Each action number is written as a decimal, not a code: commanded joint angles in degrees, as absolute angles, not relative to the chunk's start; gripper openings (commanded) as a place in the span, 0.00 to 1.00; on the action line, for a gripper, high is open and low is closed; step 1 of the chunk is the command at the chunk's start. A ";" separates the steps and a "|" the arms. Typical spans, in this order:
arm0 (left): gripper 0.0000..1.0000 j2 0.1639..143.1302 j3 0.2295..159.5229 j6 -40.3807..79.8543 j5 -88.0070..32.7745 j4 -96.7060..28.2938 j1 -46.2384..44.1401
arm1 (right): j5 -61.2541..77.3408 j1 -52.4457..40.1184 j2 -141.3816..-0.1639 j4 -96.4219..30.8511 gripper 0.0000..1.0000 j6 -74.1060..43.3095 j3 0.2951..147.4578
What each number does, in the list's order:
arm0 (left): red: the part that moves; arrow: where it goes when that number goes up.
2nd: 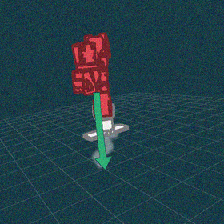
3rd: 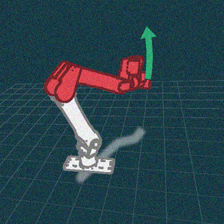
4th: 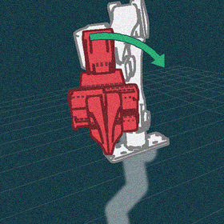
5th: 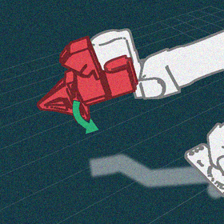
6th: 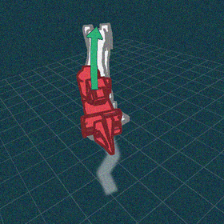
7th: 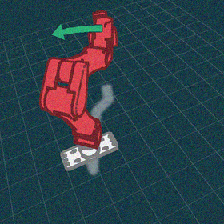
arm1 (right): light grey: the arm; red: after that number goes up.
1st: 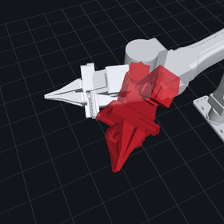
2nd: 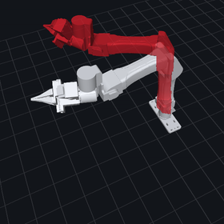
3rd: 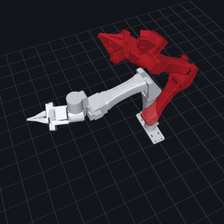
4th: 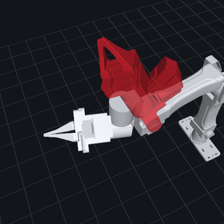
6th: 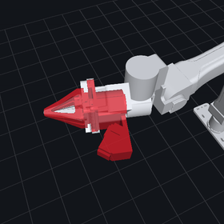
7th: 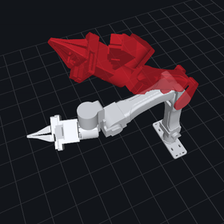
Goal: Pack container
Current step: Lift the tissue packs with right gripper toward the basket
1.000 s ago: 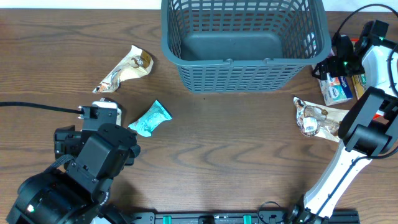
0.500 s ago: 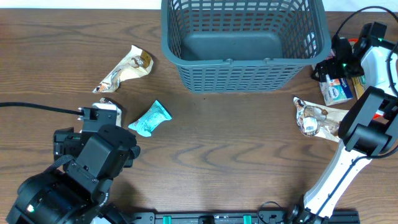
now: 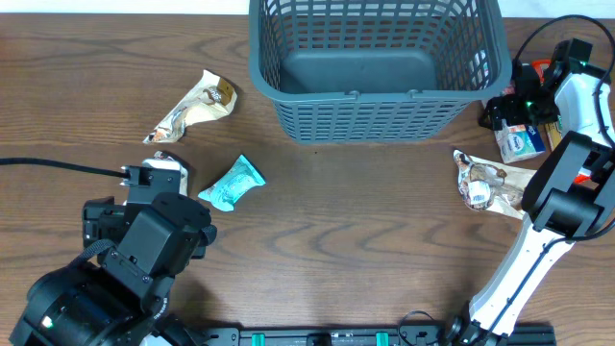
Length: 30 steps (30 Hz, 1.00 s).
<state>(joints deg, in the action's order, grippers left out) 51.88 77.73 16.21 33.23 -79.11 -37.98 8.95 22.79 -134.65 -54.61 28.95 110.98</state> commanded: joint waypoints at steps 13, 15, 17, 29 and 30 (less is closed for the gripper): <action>0.99 51.96 78.87 15.44 34.11 -79.31 -37.78 | 6.70 22.74 -136.14 -55.11 0.97 27.24 108.03; 0.99 51.96 78.87 15.44 34.11 -79.31 -37.78 | 5.87 22.81 -136.14 -55.09 0.97 27.24 107.46; 0.99 51.96 78.87 15.42 34.11 -79.31 -37.78 | 5.80 22.85 -136.14 -55.02 0.96 27.24 107.13; 0.99 51.96 78.87 14.98 34.13 -79.31 -37.78 | 5.74 22.94 -136.14 -53.30 0.01 22.83 107.20; 0.99 51.96 78.87 14.98 34.13 -79.33 -37.78 | 5.74 22.94 -136.14 -53.10 0.01 21.61 107.35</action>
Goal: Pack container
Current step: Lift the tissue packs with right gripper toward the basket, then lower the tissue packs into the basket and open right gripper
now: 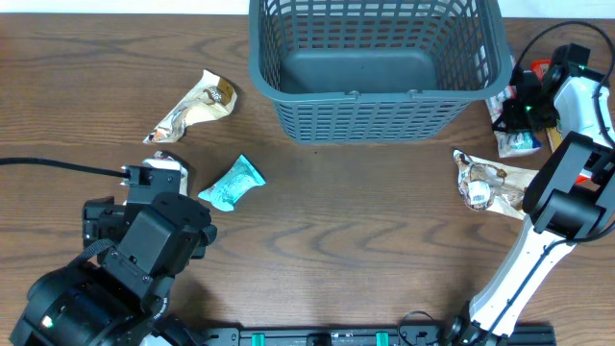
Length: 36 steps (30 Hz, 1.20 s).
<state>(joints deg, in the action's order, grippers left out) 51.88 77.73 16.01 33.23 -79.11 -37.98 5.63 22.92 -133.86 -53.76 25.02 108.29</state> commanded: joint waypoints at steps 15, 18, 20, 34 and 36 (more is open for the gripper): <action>0.99 51.96 78.87 15.03 34.09 -79.46 -37.78 | 0.84 23.57 -135.98 -67.13 0.01 12.80 138.54; 0.99 51.96 78.87 15.03 34.09 -79.48 -37.78 | 0.95 24.40 -135.98 -71.90 0.01 11.73 149.23; 0.99 51.96 78.87 15.03 34.09 -79.46 -37.78 | 1.76 24.80 -135.96 -75.79 0.01 10.26 157.14; 0.99 51.96 78.87 15.03 34.09 -79.46 -37.78 | 27.59 16.34 -128.01 -84.58 0.02 4.40 179.35; 0.98 51.96 78.87 15.03 34.09 -79.46 -37.78 | 29.17 12.88 -126.98 -85.10 0.02 2.46 179.35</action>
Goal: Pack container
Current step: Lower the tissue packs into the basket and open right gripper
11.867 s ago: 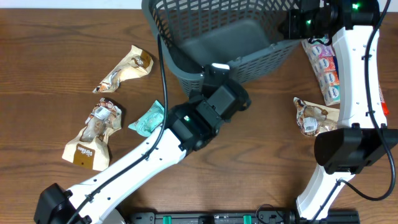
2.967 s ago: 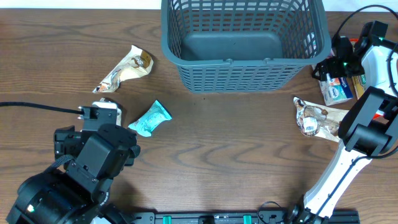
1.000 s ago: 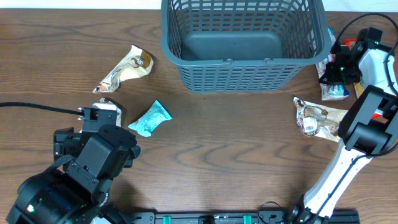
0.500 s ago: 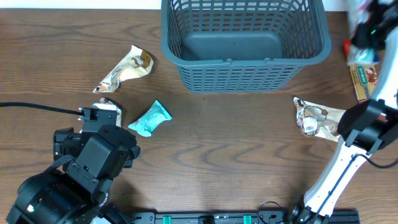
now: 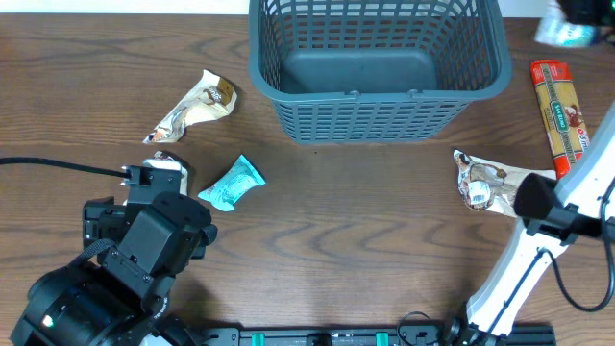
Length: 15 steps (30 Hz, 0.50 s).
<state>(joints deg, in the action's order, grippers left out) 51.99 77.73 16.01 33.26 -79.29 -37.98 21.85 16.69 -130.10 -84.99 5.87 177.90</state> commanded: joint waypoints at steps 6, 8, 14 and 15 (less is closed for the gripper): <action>0.99 51.96 78.87 15.03 34.09 -79.46 -37.78 | 22.52 1.50 -126.72 -87.79 0.02 2.42 178.36; 0.98 51.96 78.87 15.03 34.09 -79.46 -37.78 | 15.44 -1.83 -126.76 -88.73 0.01 3.09 177.07; 0.99 51.96 78.87 15.03 34.09 -79.46 -37.78 | 3.44 -7.94 -126.76 -88.68 0.01 3.20 168.13; 0.99 51.96 78.87 15.03 34.09 -79.46 -37.78 | 2.24 -8.27 -126.76 -88.23 0.02 2.70 166.43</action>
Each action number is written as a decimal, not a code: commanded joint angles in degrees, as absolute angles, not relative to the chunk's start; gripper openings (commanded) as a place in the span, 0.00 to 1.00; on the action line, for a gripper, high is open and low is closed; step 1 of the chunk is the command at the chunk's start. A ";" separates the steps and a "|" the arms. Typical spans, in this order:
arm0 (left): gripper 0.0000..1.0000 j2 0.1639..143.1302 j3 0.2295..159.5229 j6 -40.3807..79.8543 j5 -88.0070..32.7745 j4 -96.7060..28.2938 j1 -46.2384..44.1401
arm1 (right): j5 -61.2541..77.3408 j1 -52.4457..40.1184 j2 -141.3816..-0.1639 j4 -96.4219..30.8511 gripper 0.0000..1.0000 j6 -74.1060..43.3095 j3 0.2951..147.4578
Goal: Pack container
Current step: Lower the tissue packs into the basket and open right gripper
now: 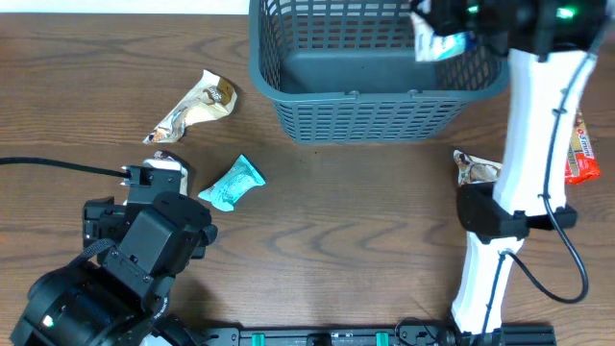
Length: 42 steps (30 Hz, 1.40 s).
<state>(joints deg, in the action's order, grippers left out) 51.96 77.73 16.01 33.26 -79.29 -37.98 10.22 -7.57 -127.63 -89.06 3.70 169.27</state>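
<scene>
The grey-blue plastic basket (375, 95) stands at the back middle of the table, and the part of its floor that shows is bare. My right gripper (437, 31) hangs over the basket's right part, shut on a white-and-blue packet (444, 44). The right arm reaches across the basket's right corner. A teal packet (232, 184) lies on the table left of centre. A beige-and-brown wrapper (192, 106) lies further back on the left. My left gripper (154, 173) rests low at the left, beside the teal packet; its fingers do not show clearly.
Another beige wrapper (474, 171) lies right of centre, partly under the right arm. A red snack bar (580, 154) peeks out at the right edge behind that arm. A black cable (58, 166) runs in from the left edge.
My right gripper with the white-and-blue packet was at the far right, outside the basket; now it is over the basket's right part. The arm now hides much of the red bar.
My right gripper was first down on the white-and-blue packet beside the red bar, right of the basket. A second later the packet was tilted in its grip. Then it was raised at the far right, and now it hangs over the basket. The left arm stayed still.
</scene>
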 commanded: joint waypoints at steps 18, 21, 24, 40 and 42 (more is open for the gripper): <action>0.99 51.96 78.87 15.03 34.11 -79.48 -37.78 | -9.74 -7.53 -126.76 -78.50 0.06 -11.35 145.86; 0.99 51.96 78.87 15.05 34.09 -79.48 -37.78 | -9.69 -7.51 -126.76 -77.06 0.13 -11.33 144.46; 0.99 51.96 78.87 15.03 34.09 -79.48 -37.78 | -9.67 -7.46 -126.76 -76.16 0.16 -11.31 142.85; 0.99 51.96 78.87 15.03 34.09 -79.48 -37.78 | -9.67 -6.74 -126.76 -74.94 0.88 -11.07 139.72; 0.99 51.96 78.87 15.03 34.09 -79.48 -37.78 | -9.67 -6.55 -126.76 -74.28 0.89 -11.07 139.72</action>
<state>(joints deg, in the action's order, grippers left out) 51.96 77.73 15.99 33.26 -79.29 -37.98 -8.97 -7.18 -127.66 -74.89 -10.92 140.05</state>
